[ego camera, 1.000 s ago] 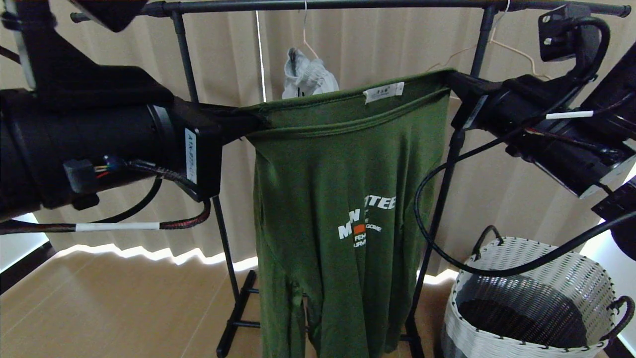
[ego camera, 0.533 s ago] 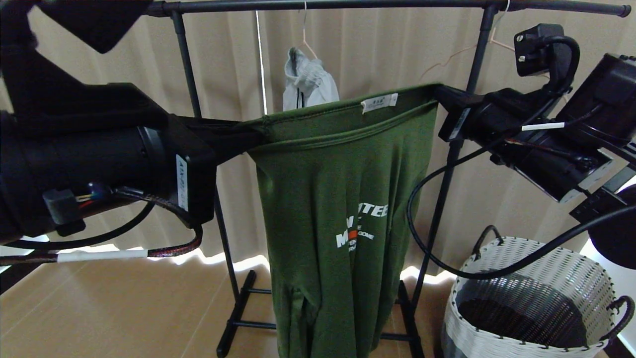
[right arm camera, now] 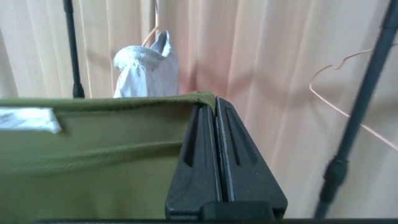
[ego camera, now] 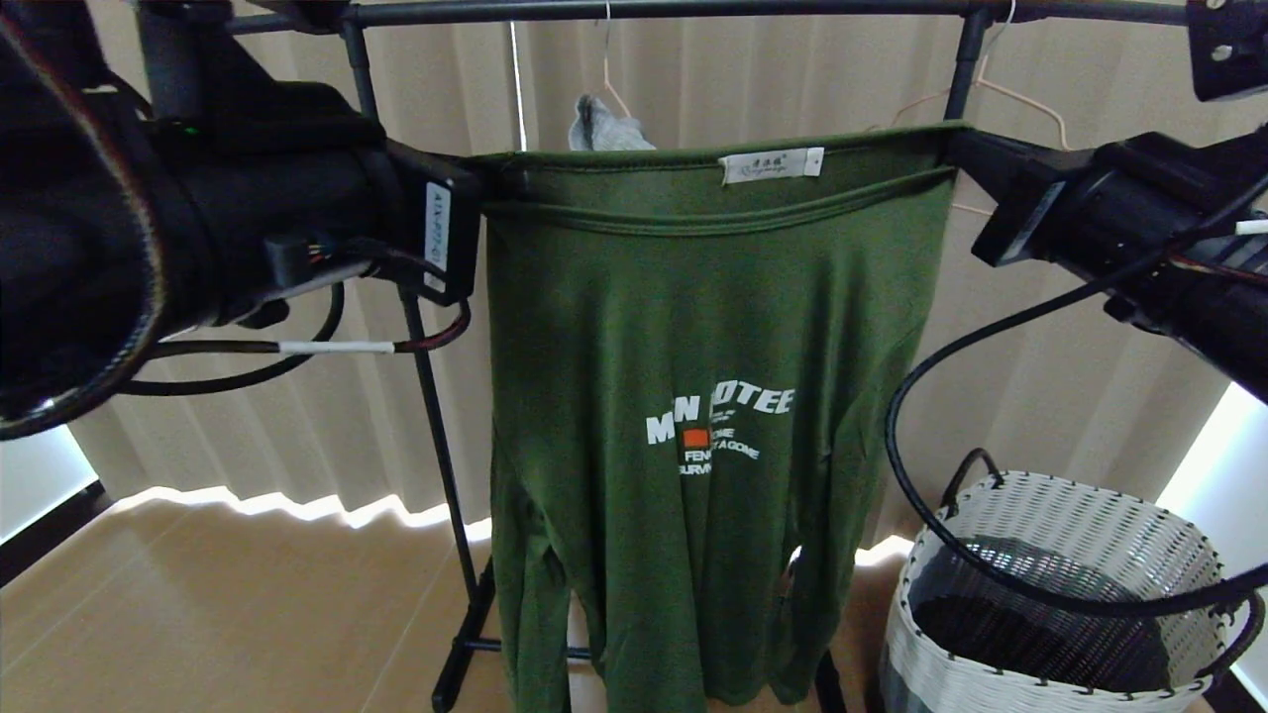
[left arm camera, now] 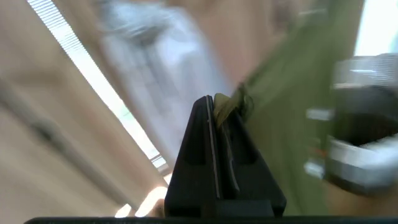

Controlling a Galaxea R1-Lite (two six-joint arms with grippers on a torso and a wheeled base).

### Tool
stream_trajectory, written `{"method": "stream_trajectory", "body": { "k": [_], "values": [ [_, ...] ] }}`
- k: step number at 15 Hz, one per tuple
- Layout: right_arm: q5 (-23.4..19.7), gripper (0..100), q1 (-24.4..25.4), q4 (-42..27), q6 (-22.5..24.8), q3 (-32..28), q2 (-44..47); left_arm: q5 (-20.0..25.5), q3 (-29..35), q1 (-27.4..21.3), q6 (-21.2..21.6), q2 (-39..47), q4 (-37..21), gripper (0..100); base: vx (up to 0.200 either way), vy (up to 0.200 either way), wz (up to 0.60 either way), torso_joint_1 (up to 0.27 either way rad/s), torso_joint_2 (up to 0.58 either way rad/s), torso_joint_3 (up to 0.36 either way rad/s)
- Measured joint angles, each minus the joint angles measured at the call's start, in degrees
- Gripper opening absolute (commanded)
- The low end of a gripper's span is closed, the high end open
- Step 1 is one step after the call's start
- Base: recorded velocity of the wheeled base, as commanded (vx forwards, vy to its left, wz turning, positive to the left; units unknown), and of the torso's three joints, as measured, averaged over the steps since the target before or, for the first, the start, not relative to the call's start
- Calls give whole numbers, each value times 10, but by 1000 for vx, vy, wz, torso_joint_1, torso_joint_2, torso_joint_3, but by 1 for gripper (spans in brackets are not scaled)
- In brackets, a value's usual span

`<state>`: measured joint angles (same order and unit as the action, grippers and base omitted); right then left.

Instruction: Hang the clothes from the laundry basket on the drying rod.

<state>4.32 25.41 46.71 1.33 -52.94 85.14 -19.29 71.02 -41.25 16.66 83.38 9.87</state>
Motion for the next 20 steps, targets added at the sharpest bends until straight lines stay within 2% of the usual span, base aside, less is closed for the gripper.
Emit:
{"method": "stream_trajectory", "body": {
  "k": [2, 6, 10, 20],
  "values": [
    [0, 0, 3, -4, 0, 48, -29, -8, 0, 2, -1, 28, 47, 0, 0, 0, 0, 0, 0, 0],
    [0, 0, 13, 1, 0, 108, -57, -9, -16, -6, -3, 45, 54, 0, 0, 0, 0, 0, 0, 0],
    [0, 0, 15, 3, 0, 102, -63, -7, -26, -7, 0, 40, 72, 0, 0, 0, 0, 0, 0, 0],
    [0, 0, 14, 0, 0, 119, -66, -9, -55, -9, 0, 32, 72, 0, 0, 0, 0, 0, 0, 0]
  ]
}}
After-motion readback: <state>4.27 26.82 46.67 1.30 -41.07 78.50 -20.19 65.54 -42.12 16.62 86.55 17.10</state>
